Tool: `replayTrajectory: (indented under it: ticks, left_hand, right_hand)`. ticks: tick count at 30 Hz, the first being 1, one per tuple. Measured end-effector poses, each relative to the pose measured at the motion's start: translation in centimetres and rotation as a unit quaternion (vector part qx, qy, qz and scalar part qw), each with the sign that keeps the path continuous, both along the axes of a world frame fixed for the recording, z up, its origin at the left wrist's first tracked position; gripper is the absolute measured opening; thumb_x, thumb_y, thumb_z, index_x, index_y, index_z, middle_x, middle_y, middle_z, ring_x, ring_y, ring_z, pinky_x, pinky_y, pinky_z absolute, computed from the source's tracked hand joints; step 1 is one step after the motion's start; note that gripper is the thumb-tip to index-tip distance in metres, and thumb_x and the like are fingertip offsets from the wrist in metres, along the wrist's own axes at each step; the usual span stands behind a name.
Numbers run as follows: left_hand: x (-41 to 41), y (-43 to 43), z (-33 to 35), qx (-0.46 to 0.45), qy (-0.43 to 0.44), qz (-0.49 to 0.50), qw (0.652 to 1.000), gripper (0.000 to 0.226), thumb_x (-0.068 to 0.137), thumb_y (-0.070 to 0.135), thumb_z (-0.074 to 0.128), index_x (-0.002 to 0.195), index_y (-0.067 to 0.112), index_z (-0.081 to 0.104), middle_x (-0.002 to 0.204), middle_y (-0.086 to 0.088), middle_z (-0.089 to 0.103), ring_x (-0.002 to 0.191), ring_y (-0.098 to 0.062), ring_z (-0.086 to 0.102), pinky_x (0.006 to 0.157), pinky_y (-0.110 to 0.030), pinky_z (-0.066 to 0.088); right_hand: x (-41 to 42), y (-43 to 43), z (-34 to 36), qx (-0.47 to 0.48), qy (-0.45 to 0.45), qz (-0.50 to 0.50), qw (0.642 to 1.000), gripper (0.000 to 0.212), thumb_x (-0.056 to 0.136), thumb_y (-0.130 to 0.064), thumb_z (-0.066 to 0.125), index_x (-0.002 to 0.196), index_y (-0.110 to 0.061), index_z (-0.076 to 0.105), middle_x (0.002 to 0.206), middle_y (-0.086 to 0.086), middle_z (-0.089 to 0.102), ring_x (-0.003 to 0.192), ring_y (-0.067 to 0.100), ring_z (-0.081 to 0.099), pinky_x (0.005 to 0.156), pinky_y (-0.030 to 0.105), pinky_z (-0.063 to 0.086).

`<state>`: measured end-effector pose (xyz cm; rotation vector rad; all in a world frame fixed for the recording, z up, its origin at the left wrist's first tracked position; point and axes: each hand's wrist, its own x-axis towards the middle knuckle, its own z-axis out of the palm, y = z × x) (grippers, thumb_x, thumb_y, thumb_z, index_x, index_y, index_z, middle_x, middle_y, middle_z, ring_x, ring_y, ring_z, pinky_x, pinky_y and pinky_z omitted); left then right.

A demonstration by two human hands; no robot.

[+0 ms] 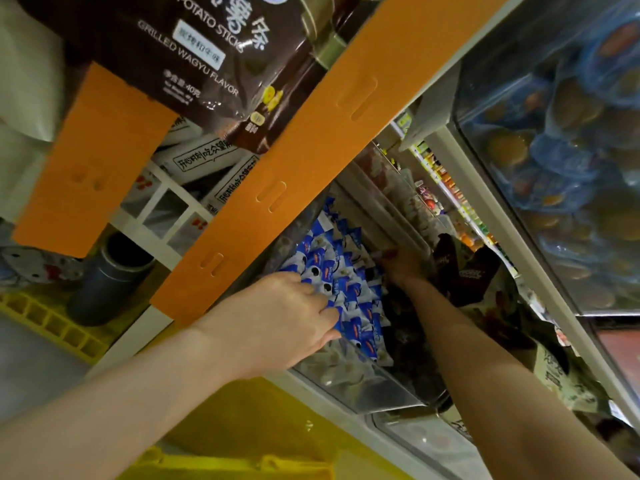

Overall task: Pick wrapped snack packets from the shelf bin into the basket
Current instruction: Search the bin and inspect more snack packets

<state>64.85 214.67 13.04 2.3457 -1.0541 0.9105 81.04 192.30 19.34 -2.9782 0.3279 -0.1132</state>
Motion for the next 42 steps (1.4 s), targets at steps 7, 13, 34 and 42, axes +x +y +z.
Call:
replayTrajectory:
  ticks: [7,13,34,42]
  left_hand:
    - [-1.2,-0.2,1.3,0.02,0.047,0.037,0.998,0.026,0.087,0.036,0.049,0.075,0.021,0.068,0.066,0.007,0.066,0.056,-0.01,0.061,0.056,-0.024,0.048]
    - [-3.5,-1.9,3.2,-0.115,0.262,0.122,0.95,0.045,0.094,0.038,0.041,0.137,0.023,0.037,0.136,0.004,0.047,0.122,-0.013,0.045,0.102,-0.029,0.034]
    - [-12.8,-6.3,1.6,-0.413,0.447,0.117,0.785,0.023,0.091,0.011,0.054,0.07,0.019,0.049,0.057,0.004,0.051,0.052,0.001,0.048,0.046,-0.012,0.035]
    - [-12.6,-7.2,0.5,-0.408,0.47,0.121,0.773,0.018,0.091,0.022,0.054,0.075,0.016,0.055,0.069,-0.003,0.062,0.065,-0.012,0.06,0.055,-0.026,0.047]
  right_hand:
    - [-3.6,1.4,2.8,0.017,-0.203,0.069,0.977,0.021,0.096,-0.02,0.045,0.109,-0.011,0.058,0.108,0.011,0.062,0.098,0.027,0.059,0.074,0.028,0.041]
    - [-12.2,3.3,4.5,0.154,-0.268,0.208,0.928,0.01,0.091,-0.016,0.056,0.1,-0.015,0.06,0.084,-0.012,0.058,0.064,-0.012,0.054,0.058,0.001,0.04]
    - [-27.2,2.6,-2.9,0.567,0.051,0.174,0.804,0.015,0.09,-0.014,0.057,0.076,-0.014,0.06,0.072,0.002,0.06,0.061,0.003,0.059,0.053,0.023,0.055]
    - [-27.1,1.6,-4.5,0.539,0.024,0.204,0.817,0.016,0.088,-0.015,0.061,0.073,-0.021,0.063,0.061,-0.011,0.065,0.059,-0.001,0.061,0.048,0.013,0.046]
